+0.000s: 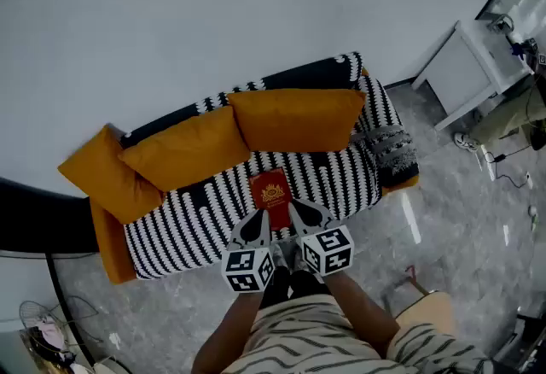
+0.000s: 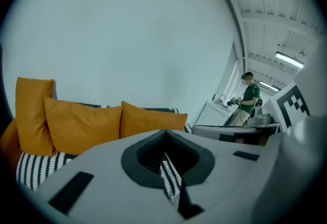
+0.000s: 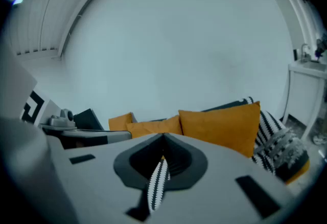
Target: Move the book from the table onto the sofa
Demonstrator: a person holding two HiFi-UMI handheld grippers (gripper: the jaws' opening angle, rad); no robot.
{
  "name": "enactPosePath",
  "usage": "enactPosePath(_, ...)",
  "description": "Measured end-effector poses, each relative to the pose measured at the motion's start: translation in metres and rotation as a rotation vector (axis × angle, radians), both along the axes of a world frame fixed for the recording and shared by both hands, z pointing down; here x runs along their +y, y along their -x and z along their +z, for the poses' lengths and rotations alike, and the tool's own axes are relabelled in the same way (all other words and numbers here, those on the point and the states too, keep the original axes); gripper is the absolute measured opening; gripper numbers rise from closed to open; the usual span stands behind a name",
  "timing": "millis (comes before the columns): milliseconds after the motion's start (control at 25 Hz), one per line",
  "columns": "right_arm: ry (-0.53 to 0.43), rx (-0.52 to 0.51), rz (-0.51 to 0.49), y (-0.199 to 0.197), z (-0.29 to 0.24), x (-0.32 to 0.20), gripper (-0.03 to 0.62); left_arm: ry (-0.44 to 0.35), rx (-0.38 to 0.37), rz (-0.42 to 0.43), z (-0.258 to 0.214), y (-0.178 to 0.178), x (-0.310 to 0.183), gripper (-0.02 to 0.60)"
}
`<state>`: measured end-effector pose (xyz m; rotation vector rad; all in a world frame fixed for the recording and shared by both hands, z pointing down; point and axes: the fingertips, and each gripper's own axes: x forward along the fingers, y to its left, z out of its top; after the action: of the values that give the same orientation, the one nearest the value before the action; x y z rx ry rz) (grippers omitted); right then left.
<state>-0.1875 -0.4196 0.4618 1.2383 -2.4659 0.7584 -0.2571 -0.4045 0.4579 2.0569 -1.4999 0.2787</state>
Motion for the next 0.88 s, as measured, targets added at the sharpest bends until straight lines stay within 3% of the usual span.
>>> enactPosePath(480, -0.255, -0.048, -0.015, 0.008, -0.14, 0.002, 0.014, -0.263, -0.016, 0.002, -0.137, -0.006, -0.003, 0.005)
enactPosePath(880, -0.411, -0.051, -0.032, 0.016, -0.193, -0.001, 0.014, -0.419, -0.037, -0.016, -0.191, 0.004, -0.008, 0.005)
